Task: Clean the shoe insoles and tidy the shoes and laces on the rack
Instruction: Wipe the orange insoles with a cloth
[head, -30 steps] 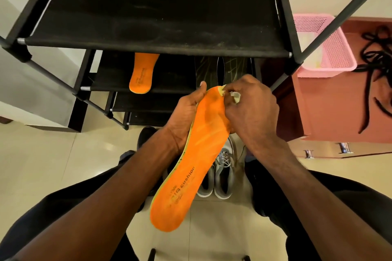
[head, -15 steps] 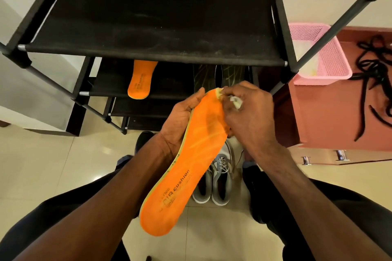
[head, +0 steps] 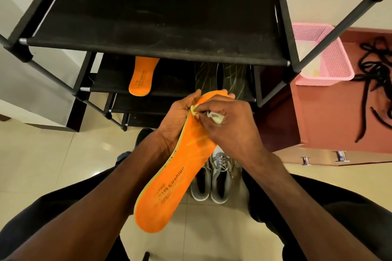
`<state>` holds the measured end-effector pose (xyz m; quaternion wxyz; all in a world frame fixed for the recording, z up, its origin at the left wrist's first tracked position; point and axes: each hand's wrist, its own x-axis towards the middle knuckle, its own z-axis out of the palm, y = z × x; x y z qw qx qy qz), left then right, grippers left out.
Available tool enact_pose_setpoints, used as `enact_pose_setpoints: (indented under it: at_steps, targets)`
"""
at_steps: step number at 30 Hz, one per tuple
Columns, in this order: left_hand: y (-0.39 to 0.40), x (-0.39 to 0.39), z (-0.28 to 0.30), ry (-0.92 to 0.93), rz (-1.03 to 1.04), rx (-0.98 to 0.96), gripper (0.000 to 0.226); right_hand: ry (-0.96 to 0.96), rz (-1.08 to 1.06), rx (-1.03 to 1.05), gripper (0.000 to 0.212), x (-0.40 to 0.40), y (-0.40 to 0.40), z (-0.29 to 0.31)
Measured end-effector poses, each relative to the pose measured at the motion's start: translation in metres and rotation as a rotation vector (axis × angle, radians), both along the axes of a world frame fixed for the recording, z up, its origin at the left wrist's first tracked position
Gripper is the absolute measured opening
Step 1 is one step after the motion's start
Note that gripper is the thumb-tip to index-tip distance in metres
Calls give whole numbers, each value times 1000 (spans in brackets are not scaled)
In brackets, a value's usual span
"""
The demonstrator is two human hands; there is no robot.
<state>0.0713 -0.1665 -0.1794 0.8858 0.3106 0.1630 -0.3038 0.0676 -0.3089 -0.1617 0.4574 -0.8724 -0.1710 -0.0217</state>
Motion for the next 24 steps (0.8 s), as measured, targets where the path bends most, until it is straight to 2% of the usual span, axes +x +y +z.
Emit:
enact_pose_setpoints:
  at_steps: [2,7,9,11,13,16,24]
  targets:
    - [1,1,4,-43,-28,-3,61,3,4,-14,13,4,-1,0]
    - [-11,-2,7,-50,-81,121,53,-61,-333,-127,14,14,-11,3]
    - [-14,-3,5,-29,-86,166,56,-46,-320,-118,14,14,-11,4]
    - [-12,-2,9,-44,-75,104,61,-40,-270,-97,14,13,-9,8]
    - [-10,-1,12,-64,-51,78,70,-57,-299,-174,16,13,-11,11]
    - [-7,-1,18,-126,-71,92,48,-77,-406,-278,19,19,-17,11]
    - [-2,-1,31,-89,17,183,47,-133,-383,-298,23,23,-15,9]
